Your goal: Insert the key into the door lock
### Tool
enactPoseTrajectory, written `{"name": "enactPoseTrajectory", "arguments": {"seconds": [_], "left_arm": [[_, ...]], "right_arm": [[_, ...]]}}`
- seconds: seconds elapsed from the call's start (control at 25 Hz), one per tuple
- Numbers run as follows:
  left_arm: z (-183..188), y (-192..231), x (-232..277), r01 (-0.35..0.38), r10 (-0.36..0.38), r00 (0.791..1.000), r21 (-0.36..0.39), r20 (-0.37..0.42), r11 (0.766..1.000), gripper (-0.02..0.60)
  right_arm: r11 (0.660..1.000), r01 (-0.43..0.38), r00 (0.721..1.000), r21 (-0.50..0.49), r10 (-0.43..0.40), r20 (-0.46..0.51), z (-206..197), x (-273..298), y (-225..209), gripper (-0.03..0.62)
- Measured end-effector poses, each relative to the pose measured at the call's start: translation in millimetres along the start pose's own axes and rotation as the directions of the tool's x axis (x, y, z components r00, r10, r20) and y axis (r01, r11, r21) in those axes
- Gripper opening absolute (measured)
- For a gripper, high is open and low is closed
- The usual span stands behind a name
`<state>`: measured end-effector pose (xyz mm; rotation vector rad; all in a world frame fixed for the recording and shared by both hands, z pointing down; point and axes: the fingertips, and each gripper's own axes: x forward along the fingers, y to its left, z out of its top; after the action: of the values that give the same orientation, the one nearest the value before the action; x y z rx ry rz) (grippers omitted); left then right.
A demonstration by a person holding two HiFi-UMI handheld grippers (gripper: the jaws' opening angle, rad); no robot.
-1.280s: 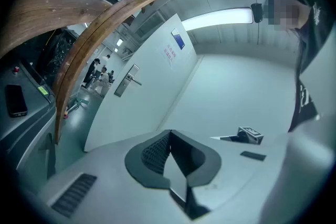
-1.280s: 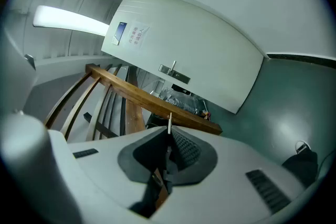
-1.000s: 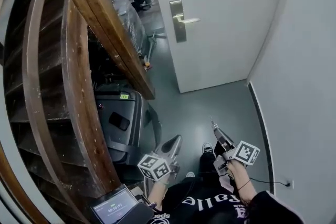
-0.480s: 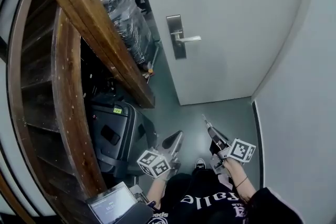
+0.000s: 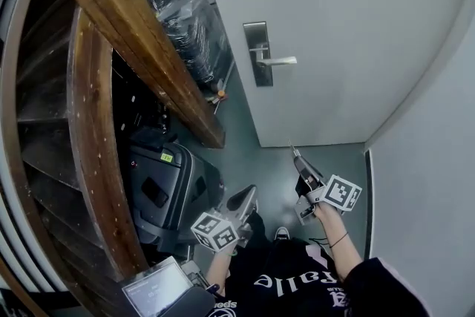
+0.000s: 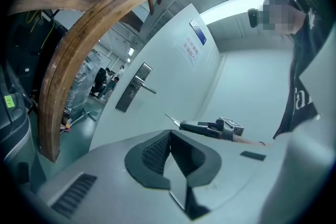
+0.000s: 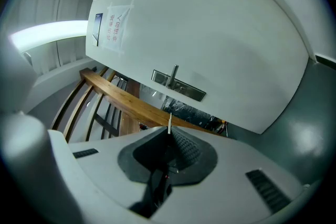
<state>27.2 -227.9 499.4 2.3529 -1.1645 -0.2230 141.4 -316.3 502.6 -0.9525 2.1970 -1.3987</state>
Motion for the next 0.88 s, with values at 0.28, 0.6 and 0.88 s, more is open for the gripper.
{"name": "enactPoseTrajectory", "arguments": {"seconds": [0.28, 0.6, 0.88], "left_arm": [[35, 55, 39, 0.021, -0.021, 1.000, 0.016, -0.011, 1.000, 0.005], [91, 117, 84, 0.108, -0.105, 0.993, 0.060, -0.049, 0.992, 0.005], [116, 165, 96, 0.127, -0.124, 0.990, 0.052, -0.060, 0.991, 0.005]], "right_arm": [[0.999, -0.003, 0.998, 0.032, 0.001, 0.055, 41, 72, -8, 0.034], [0.989, -0.004, 0.989, 0.150, -0.018, 0.146, 70, 175, -25, 0.033], [0.967, -0.025, 0.973, 0.254, -0.035, 0.230, 95, 242, -48, 0.034]]}}
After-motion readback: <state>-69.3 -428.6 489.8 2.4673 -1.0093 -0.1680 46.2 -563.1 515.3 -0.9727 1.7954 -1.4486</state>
